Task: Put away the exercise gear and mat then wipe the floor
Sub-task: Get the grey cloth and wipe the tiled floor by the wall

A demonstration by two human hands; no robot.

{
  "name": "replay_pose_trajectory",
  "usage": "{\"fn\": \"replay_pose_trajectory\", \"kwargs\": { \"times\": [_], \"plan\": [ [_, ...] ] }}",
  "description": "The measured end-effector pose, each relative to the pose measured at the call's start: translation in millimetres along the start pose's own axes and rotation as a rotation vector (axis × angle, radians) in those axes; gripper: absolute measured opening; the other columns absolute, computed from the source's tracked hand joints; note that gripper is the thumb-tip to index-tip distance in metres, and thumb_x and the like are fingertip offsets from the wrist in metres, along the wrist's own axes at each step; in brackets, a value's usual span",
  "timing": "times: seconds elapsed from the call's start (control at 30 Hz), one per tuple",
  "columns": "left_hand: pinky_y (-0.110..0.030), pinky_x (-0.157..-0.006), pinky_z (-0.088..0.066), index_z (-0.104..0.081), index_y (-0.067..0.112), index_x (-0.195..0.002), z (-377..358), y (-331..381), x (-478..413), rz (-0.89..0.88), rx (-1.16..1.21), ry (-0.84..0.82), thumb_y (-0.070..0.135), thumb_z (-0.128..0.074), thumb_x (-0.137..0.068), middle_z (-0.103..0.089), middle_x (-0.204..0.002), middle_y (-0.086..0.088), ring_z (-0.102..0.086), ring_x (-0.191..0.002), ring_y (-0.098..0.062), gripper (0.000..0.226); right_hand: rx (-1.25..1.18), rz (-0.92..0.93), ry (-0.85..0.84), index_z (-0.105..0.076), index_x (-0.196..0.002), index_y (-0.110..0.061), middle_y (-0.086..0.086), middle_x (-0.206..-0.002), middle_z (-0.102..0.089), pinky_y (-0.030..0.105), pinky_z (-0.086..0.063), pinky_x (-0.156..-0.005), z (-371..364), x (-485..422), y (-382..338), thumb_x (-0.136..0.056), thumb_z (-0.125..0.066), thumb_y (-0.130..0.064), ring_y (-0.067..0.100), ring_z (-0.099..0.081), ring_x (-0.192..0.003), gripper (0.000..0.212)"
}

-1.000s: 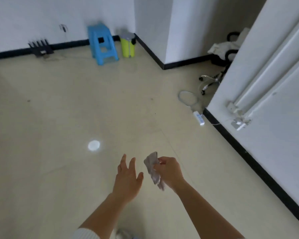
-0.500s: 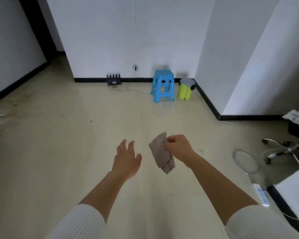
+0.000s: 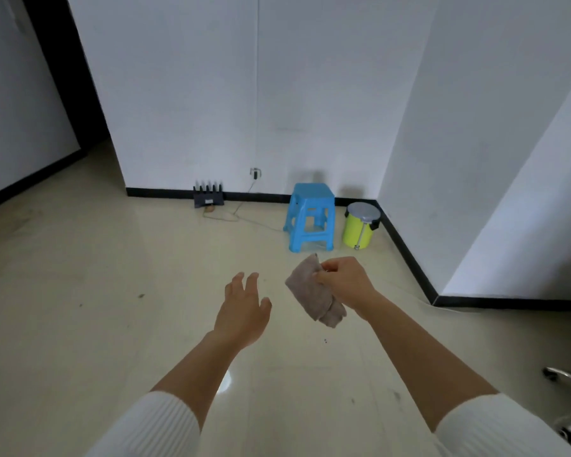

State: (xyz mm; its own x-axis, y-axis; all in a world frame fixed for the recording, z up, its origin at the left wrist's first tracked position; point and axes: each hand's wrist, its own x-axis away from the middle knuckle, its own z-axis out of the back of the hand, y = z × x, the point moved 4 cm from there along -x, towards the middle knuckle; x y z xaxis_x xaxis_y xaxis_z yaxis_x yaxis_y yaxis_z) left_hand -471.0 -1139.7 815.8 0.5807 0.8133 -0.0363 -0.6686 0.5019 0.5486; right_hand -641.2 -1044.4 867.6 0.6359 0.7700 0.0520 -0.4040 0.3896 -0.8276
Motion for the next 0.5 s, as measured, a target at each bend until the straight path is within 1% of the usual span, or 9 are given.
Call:
{"fn": "replay_pose_trajectory", "kwargs": {
  "times": [0.07, 0.13, 0.17, 0.23, 0.33, 0.37, 0.5],
  "plan": [
    [-0.037, -0.111, -0.026, -0.016, 0.016, -0.148, -4, 13, -55, -0.011, -0.012, 0.005, 0.029, -0.040, -0.097, -0.010, -0.156, -0.010, -0.010, -0.143, -0.025, 0.058, -0.010, -0.010, 0.025, -0.073, -0.080, -0.011, 0.007, -0.080, -0.071, 0.033, -0.051, -0.073, 13, -55, 2, -0.081, -0.062, -0.015, 0.016, -0.063, -0.077, 0.012],
    [-0.037, -0.110, -0.027, -0.016, 0.016, -0.148, -10, 20, -115, -0.010, -0.015, 0.020, 0.027, -0.039, -0.097, -0.011, -0.155, -0.010, -0.011, -0.142, -0.025, 0.057, -0.010, -0.015, 0.043, -0.072, -0.084, -0.006, 0.012, -0.086, -0.071, 0.037, -0.053, -0.077, 22, -114, 7, -0.081, -0.062, -0.016, 0.021, -0.066, -0.082, 0.015],
    [-0.037, -0.110, -0.028, -0.016, 0.016, -0.148, -14, 23, -144, -0.007, -0.012, 0.026, 0.027, -0.039, -0.097, -0.012, -0.155, -0.010, -0.012, -0.142, -0.024, 0.057, -0.005, -0.016, 0.052, -0.071, -0.086, -0.003, 0.014, -0.088, -0.071, 0.038, -0.053, -0.077, 25, -144, 10, -0.081, -0.062, -0.017, 0.021, -0.066, -0.081, 0.017],
    [-0.036, -0.109, -0.029, -0.017, 0.016, -0.148, -23, 26, -206, -0.001, -0.008, 0.033, 0.026, -0.040, -0.097, -0.013, -0.155, -0.010, -0.014, -0.141, -0.024, 0.056, 0.004, -0.014, 0.061, -0.070, -0.086, -0.001, 0.016, -0.087, -0.070, 0.035, -0.050, -0.072, 28, -208, 15, -0.080, -0.062, -0.017, 0.017, -0.061, -0.075, 0.019],
    [-0.037, -0.109, -0.030, -0.017, 0.016, -0.148, -34, 27, -310, -0.014, -0.023, 0.037, 0.025, -0.040, -0.096, -0.013, -0.155, -0.009, -0.015, -0.141, -0.024, 0.057, 0.017, -0.019, 0.052, -0.069, -0.082, 0.000, 0.011, -0.075, -0.066, 0.031, -0.046, -0.066, 33, -314, 14, -0.080, -0.062, -0.015, 0.017, -0.058, -0.073, 0.016],
    [-0.037, -0.109, -0.030, -0.017, 0.016, -0.148, -36, 27, -347, -0.022, -0.025, 0.042, 0.025, -0.040, -0.096, -0.013, -0.155, -0.009, -0.014, -0.141, -0.025, 0.058, 0.024, -0.019, 0.044, -0.068, -0.082, 0.001, 0.009, -0.075, -0.063, 0.030, -0.045, -0.065, 34, -350, 12, -0.081, -0.062, -0.014, 0.017, -0.057, -0.072, 0.016],
    [-0.038, -0.109, -0.030, -0.013, 0.016, -0.149, -44, 35, -490, -0.058, -0.039, 0.027, 0.024, -0.042, -0.095, -0.014, -0.155, -0.009, -0.016, -0.141, -0.025, 0.061, 0.021, -0.057, 0.044, -0.066, -0.082, 0.002, 0.008, -0.076, -0.059, 0.029, -0.042, -0.065, 40, -487, 6, -0.081, -0.061, -0.013, 0.016, -0.054, -0.072, 0.015]
  ]
}}
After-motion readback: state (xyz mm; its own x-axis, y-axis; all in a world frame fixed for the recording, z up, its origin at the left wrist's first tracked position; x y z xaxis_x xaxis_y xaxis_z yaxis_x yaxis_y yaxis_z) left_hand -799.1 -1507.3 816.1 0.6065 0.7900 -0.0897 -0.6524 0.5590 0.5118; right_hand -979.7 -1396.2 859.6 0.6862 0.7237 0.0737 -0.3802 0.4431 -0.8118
